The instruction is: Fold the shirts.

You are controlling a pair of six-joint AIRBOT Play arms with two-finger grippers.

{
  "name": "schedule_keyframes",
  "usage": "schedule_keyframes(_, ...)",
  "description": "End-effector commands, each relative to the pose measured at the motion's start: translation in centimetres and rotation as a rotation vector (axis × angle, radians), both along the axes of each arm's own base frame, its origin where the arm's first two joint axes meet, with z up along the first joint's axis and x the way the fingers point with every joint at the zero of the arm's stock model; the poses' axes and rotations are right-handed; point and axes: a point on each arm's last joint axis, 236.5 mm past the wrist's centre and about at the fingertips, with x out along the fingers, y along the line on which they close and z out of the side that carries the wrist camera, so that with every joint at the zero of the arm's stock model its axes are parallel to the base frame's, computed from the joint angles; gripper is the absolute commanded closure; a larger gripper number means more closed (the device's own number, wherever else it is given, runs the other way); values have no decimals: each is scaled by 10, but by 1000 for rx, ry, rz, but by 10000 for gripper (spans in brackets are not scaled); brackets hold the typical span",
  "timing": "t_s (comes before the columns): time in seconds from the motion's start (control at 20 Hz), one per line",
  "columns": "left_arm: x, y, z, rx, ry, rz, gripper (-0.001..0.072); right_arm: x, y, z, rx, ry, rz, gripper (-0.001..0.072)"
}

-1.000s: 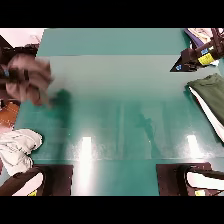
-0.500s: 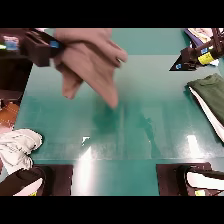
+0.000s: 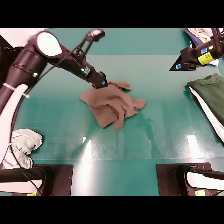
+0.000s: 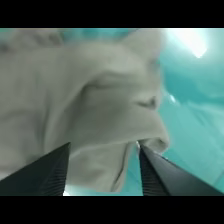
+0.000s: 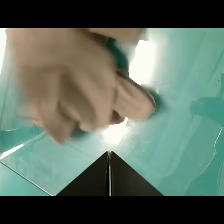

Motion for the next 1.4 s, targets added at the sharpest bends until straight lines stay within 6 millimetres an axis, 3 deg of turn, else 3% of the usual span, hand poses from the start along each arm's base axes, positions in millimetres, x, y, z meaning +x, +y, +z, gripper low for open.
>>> schedule_keyframes(0.0, -16, 21, -47, 83, 214, 15, 208, 0, 0, 0, 0, -1, 0, 686)
schedule_keyframes(0.1, -37, 28, -70, 107, 327, 17, 207, 0, 0, 0, 0, -2, -1, 686)
schedule_keyframes(0.3, -95, 13, -136, 15, 566, 53, 208, 0, 0, 0, 0, -1, 1, 686)
schedule_keyframes(0.45, -121, 24, -170, 28, 627, 112, 208, 0, 0, 0, -1, 0, 1, 686)
schedule_keyframes(0.65, -122, 30, -168, -28, 527, 210, 208, 1, 0, 1, 1, -5, -2, 686)
schedule_keyframes(0.9, -109, 22, -179, -151, 520, 370, 208, 1, 4, 1, 3, -9, 4, 686)
schedule_keyframes(1.15, -92, 17, -180, -208, 506, 443, 208, -3, 23, 1, 2, -15, 51, 686)
schedule_keyframes(1.35, -105, 2, -193, -188, 543, 418, 214, -5, 24, 1, 3, -14, 57, 686)
